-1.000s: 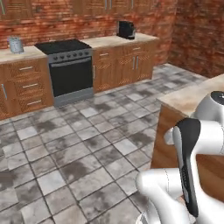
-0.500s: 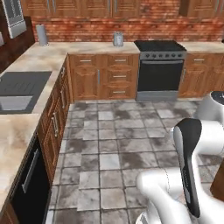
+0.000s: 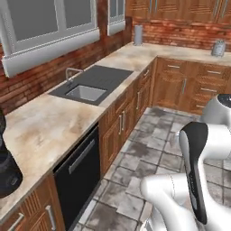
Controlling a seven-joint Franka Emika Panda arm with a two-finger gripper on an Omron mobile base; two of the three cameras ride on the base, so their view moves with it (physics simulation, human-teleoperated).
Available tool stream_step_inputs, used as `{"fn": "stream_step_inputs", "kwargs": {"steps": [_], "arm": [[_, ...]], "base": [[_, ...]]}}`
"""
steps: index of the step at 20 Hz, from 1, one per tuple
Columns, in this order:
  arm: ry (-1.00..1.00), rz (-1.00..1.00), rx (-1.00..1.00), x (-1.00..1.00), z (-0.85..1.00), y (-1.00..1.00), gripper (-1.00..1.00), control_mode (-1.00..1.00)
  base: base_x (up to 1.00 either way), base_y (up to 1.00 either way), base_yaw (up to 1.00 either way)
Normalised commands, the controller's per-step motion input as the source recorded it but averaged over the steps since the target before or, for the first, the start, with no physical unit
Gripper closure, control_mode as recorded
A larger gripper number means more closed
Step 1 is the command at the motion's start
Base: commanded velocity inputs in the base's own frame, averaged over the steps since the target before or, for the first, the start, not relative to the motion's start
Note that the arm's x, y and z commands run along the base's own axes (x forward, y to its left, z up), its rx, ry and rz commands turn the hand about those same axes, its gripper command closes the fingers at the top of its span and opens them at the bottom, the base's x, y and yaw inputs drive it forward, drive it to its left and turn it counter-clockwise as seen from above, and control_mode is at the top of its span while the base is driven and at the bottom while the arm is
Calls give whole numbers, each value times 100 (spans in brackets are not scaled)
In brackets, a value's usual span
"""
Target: Grab the garlic and lemon from the fridge, place them in the blender, close the lid, and turn on the blender to create a marinade.
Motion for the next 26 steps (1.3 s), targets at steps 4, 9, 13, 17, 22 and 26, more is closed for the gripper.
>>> {"fn": "stream_step_inputs", "kwargs": {"steps": [4,9,13,17,22,26], "arm": [[0,0,0,0,0,0,100,100],[0,0,0,0,0,0,100,100],[0,0,0,0,0,0,100,100],[0,0,0,0,0,0,100,100],[0,0,0,0,0,0,100,100],[0,0,0,0,0,0,100,100]], "base": [[59,0,77],[56,0,74],[70,19,60],[45,78,29],[24,84,18],[3,17,39]]}}
